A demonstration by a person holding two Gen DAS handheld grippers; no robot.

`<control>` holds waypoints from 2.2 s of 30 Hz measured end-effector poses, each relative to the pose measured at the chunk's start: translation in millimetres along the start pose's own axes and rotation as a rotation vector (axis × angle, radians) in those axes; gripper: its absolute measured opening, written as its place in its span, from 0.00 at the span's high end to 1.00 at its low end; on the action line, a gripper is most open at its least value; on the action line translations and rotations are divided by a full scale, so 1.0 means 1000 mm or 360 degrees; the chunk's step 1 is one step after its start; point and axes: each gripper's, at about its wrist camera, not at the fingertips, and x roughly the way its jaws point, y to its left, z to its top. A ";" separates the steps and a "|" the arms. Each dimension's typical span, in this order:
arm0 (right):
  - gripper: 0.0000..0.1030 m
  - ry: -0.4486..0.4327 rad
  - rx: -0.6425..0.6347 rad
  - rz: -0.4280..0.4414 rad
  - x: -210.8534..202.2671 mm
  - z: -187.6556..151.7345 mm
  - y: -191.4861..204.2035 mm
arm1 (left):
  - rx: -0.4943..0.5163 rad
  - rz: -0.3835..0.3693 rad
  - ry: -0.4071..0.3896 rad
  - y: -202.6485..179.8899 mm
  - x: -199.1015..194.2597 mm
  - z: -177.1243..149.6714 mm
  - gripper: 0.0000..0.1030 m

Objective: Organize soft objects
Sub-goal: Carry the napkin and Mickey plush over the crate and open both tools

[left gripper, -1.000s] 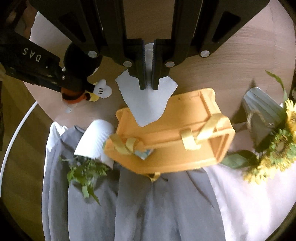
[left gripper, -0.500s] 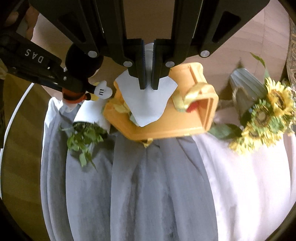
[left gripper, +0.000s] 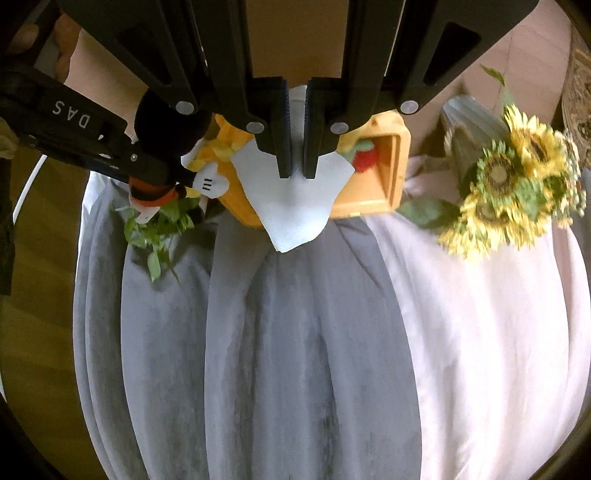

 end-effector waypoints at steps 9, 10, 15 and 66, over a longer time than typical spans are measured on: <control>0.58 -0.0087 -0.0031 0.0006 0.014 0.028 0.007 | 0.0015 0.0028 -0.0066 0.009 0.013 0.024 0.92; 0.58 -0.0094 -0.0028 0.0008 0.016 0.031 0.007 | 0.0018 0.0033 -0.0068 0.009 0.014 0.026 0.92; 0.58 -0.0120 -0.0015 0.0018 0.030 0.048 0.007 | 0.0027 0.0056 -0.0082 0.015 0.028 0.038 0.92; 0.55 0.0537 -0.0027 0.0047 0.261 0.038 0.012 | -0.0098 0.0062 0.0510 0.064 0.220 -0.013 0.87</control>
